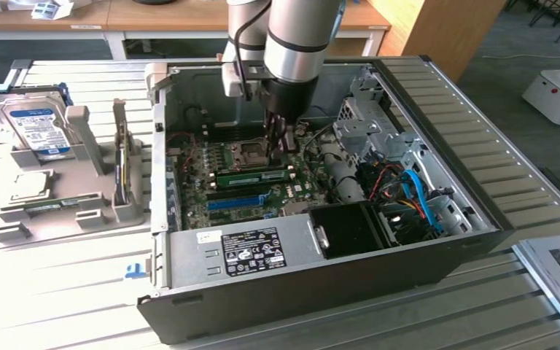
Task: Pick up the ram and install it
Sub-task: 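Insert the ram into the slot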
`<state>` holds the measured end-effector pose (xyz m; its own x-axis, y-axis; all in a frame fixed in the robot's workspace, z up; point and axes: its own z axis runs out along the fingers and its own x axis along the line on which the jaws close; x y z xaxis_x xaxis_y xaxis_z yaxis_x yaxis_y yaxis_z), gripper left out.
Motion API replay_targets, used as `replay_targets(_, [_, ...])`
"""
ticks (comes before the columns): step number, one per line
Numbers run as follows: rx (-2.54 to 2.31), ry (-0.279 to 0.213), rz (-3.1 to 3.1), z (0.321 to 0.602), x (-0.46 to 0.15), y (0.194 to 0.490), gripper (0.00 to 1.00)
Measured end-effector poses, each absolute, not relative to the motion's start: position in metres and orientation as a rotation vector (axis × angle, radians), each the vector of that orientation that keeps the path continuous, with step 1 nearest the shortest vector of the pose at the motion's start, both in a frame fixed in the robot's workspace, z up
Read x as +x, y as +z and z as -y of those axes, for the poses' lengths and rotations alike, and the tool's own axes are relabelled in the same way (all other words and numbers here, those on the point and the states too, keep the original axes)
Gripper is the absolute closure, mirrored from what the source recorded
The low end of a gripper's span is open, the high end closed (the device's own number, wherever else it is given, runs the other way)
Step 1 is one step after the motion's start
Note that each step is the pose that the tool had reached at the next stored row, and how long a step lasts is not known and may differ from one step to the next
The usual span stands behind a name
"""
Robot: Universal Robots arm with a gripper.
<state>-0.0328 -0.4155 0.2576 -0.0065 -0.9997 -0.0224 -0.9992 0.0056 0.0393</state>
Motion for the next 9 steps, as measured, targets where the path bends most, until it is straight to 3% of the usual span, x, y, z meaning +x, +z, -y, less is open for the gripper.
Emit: replay_targets(9, [2.206,-0.068,2.219,0.416,-0.032,0.269,0.75])
